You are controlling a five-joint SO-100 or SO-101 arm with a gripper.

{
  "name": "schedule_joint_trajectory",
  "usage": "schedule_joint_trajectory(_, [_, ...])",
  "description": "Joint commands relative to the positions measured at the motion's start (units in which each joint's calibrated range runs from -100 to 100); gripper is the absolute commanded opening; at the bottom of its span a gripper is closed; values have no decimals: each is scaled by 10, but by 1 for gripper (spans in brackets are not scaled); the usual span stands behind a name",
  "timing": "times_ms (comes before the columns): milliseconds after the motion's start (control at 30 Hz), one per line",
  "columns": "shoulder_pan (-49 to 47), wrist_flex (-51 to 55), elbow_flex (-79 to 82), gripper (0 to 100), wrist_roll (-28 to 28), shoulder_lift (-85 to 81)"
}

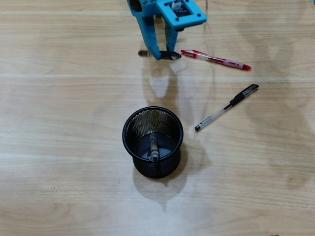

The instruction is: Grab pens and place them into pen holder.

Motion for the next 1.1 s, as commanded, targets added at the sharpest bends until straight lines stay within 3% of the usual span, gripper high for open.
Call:
schedule_joint_trajectory(0, [-17, -148, -29, 2, -15, -20])
schedule_joint_trajectory(333, [-29, -383, -16, 2, -52, 17])
schedule_joint_trajectory(800, [11, -413, 34, 2, -106, 36])
schedule_joint_trajectory(1067, [44, -681, 122, 2, -119, 127])
